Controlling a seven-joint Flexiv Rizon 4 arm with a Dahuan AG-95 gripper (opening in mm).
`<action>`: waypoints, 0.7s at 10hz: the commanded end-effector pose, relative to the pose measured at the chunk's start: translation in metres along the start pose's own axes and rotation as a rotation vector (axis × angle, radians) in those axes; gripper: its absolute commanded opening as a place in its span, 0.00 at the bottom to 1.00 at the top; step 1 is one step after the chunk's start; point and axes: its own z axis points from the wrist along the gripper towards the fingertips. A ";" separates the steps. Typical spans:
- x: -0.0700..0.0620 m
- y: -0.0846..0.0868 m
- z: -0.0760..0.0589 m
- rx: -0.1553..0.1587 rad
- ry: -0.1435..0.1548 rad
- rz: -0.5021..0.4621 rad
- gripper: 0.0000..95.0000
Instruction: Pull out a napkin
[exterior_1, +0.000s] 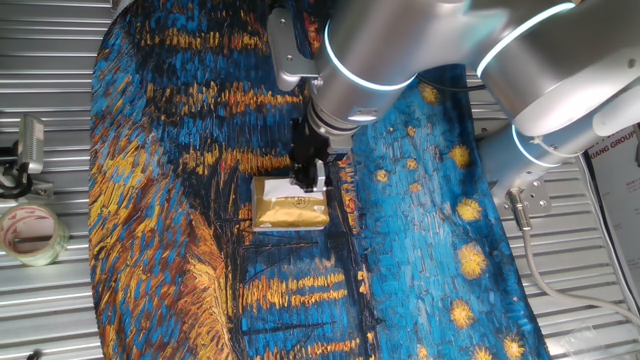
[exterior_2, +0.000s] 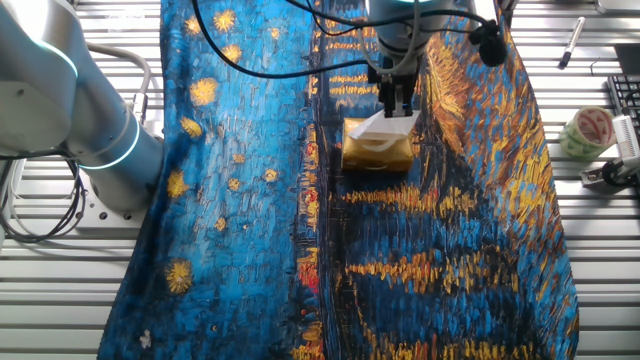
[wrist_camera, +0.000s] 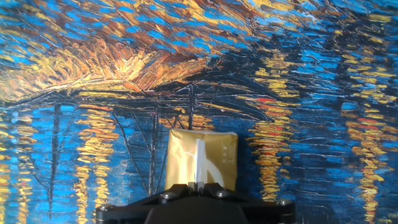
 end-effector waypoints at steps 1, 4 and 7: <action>0.001 0.002 -0.003 0.000 0.003 0.000 0.00; 0.001 0.002 -0.005 0.000 0.002 0.004 0.00; 0.002 0.004 -0.009 0.001 0.004 0.009 0.00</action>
